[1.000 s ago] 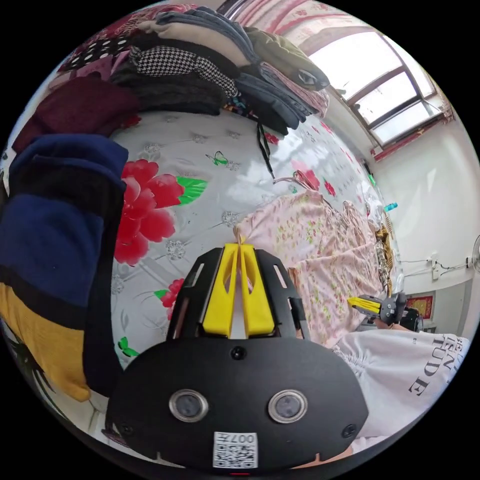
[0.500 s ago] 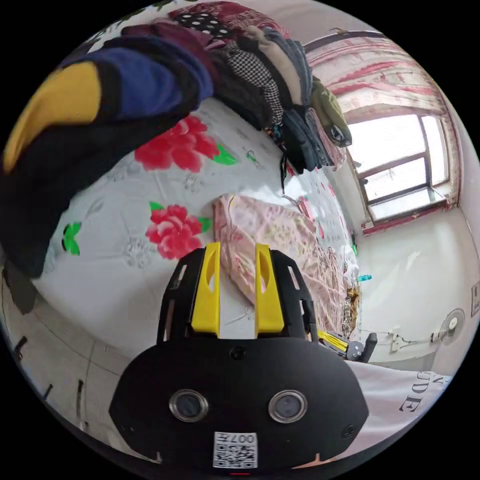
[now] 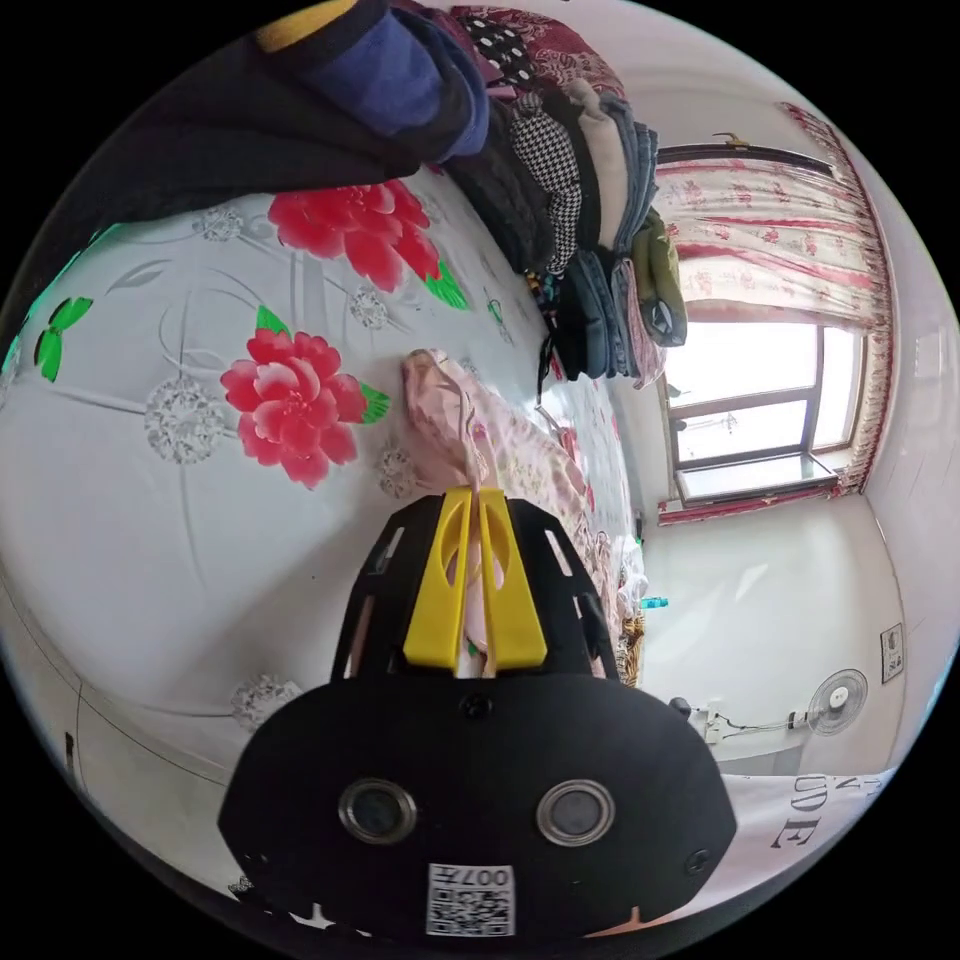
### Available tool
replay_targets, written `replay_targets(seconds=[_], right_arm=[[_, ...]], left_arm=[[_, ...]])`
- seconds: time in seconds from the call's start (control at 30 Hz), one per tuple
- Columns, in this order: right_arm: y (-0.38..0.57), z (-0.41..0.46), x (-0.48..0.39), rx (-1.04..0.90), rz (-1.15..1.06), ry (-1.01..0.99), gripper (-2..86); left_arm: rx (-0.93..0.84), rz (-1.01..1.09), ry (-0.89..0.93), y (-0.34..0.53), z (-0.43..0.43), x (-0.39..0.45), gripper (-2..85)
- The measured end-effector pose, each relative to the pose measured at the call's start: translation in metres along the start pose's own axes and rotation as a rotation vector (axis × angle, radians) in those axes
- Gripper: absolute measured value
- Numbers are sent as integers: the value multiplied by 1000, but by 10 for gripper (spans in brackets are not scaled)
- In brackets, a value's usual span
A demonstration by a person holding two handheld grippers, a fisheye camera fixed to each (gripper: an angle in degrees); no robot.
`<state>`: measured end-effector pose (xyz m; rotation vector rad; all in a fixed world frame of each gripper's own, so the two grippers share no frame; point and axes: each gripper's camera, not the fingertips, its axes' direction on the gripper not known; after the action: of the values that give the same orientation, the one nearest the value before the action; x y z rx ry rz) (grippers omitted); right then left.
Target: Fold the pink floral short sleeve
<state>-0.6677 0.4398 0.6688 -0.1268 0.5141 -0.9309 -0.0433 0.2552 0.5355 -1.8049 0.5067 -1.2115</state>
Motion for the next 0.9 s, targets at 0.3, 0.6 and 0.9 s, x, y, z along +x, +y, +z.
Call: replay_targets(seconds=[0.3,0.6,0.9], right_arm=[[24,-3,4,8,-19,56,-3],[38,-3,17,-5,-11,43,-3],[53,2,24,1,-4,44,-3]], left_arm=[[28,-103,-29,5,-15,2,-9],[109,-248,-19,26,-11,-9,-8],[-240,572,-129,32,71,149,82]])
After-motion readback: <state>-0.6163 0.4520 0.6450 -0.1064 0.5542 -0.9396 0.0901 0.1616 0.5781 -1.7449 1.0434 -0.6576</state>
